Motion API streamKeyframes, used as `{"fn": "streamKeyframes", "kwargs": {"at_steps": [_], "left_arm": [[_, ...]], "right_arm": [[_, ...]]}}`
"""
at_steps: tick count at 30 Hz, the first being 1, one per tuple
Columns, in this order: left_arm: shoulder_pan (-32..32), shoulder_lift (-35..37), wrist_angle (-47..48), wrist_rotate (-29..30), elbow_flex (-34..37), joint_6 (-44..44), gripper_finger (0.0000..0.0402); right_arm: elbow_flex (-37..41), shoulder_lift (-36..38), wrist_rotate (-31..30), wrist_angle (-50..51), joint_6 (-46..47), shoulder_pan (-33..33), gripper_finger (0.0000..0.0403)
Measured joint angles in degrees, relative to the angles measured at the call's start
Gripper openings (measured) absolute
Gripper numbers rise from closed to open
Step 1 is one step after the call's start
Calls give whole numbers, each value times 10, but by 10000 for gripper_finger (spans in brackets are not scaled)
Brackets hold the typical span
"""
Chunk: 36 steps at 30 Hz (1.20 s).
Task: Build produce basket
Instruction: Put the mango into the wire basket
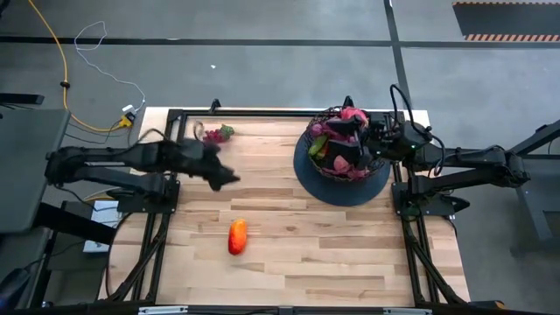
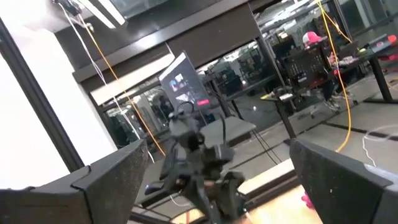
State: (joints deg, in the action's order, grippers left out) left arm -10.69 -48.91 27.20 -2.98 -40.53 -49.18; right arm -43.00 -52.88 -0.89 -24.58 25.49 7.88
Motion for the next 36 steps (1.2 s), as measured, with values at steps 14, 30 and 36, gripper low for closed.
{"fn": "streamKeyframes", "kwargs": {"at_steps": [14,30,36], "left_arm": [[233,-198,87,53,0,-390,289],[283,-331,-44,52,0,-496,289],[283,-342,-51,56,-1,-495,290]], "right_arm": [[0,0,0,64,16,0,383],[0,0,0,98,15,0,383],[0,0,0,106,14,0,383]]}}
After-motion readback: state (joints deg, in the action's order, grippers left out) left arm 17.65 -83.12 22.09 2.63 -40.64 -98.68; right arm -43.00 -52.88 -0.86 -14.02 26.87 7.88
